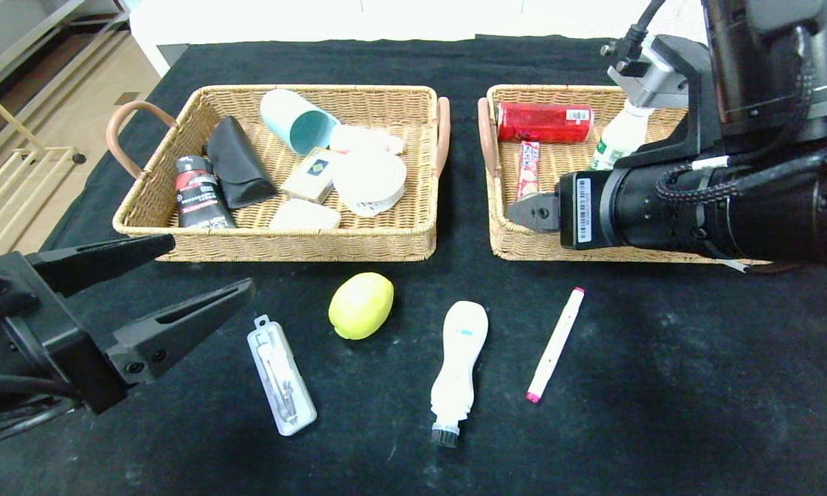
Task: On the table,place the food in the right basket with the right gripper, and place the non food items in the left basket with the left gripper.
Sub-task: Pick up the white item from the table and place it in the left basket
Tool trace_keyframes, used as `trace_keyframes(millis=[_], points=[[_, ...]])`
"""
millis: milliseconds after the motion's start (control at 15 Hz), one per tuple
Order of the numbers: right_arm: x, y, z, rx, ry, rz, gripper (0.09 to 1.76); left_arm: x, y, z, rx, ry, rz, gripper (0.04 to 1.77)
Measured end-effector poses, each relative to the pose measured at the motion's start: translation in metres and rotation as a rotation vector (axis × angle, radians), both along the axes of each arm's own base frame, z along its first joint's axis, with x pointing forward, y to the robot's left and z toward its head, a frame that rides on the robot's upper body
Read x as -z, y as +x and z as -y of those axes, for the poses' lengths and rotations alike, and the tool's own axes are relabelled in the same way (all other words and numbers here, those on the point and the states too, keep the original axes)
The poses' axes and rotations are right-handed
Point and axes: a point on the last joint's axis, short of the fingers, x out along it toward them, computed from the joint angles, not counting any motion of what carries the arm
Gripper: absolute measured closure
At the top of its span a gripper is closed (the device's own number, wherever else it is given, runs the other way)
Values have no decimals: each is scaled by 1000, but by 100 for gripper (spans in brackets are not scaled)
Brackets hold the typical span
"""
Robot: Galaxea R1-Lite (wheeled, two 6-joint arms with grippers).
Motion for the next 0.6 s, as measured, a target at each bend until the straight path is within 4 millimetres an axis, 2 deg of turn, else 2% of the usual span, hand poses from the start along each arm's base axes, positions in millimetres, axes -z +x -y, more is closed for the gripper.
trace_keyframes(millis=[267, 600], points=[[8, -23, -6, -64, 27, 17, 15, 0, 0, 0, -3, 0, -1, 9], [28, -41, -15, -163, 21, 104, 15, 2, 1, 0, -15, 8, -4, 9]])
